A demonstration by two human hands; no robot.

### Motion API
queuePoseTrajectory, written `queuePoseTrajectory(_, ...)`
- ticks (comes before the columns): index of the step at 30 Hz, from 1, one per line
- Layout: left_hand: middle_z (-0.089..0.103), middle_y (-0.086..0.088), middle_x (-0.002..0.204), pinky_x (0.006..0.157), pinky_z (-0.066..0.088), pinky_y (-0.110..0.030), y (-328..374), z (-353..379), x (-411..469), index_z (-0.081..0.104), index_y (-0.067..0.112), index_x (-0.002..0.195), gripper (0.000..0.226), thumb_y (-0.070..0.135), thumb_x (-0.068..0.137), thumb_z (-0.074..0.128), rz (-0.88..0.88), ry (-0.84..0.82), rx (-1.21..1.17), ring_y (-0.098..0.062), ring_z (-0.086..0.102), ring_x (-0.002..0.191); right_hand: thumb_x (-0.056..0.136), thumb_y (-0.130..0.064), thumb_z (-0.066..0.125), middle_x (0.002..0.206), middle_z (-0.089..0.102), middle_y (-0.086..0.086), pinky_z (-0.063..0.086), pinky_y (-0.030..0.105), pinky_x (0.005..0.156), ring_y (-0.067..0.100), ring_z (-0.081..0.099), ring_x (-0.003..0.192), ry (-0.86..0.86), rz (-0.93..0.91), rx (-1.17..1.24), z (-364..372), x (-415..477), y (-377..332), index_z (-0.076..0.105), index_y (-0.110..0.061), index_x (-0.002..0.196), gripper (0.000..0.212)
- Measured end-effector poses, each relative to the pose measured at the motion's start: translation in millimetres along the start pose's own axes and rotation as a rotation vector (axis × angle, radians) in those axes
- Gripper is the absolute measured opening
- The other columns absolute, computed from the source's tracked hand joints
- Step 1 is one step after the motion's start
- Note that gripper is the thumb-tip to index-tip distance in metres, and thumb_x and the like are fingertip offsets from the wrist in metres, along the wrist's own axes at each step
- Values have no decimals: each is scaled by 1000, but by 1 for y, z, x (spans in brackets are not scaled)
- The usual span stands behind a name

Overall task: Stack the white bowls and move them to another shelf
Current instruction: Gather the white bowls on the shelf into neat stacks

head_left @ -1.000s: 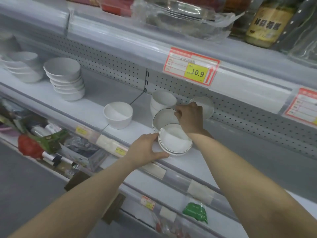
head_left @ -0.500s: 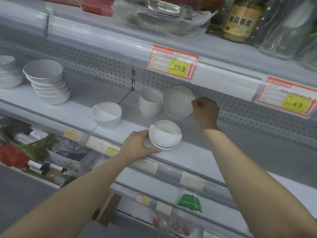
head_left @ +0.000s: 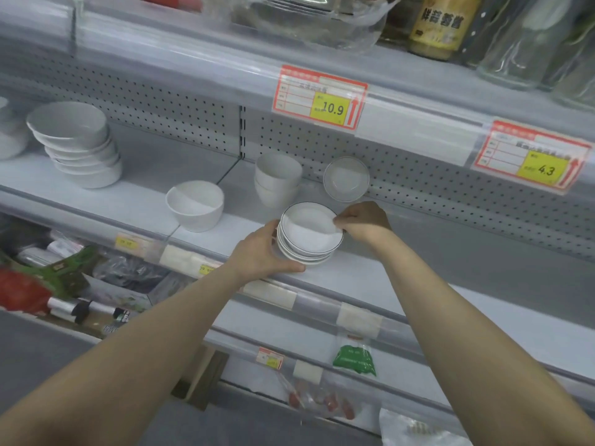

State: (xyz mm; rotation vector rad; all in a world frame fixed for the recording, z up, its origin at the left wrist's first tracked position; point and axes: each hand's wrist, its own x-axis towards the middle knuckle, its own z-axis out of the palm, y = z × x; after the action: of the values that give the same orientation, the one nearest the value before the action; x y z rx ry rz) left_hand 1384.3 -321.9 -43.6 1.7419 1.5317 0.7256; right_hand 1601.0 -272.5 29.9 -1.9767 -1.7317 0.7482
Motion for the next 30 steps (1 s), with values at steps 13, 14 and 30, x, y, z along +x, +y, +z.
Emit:
queuePoseTrajectory(13, 57, 35, 105, 93, 43, -22, -3, -5, 7, 42, 53, 119, 73, 40, 65, 89, 5, 16, -57, 2, 57, 104, 78, -27, 67, 66, 70, -14, 43, 21, 60, 7, 59, 70, -25, 0, 125, 6, 9, 8, 75, -7, 80, 21)
queuePoseTrajectory(14, 57, 33, 106, 93, 42, -20, -5, -7, 8, 44, 47, 125, 75, 37, 67, 89, 2, 21, -62, 0, 56, 106, 80, -29, 68, 66, 70, -15, 43, 20, 59, 4, 60, 71, -33, -12, 131, 7, 11, 8, 75, -8, 80, 22)
queuePoseTrajectory(30, 56, 31, 113, 95, 45, -20, -27, -15, 38, 45, 38, 130, 89, 59, 55, 89, 95, -44, 55, 12, 54, 104, 101, -37, 45, 123, 62, 15, 37, 42, 96, 34, 43, 125, 393, 126, -171, 13, 116, 59, 48, -22, 139, 41)
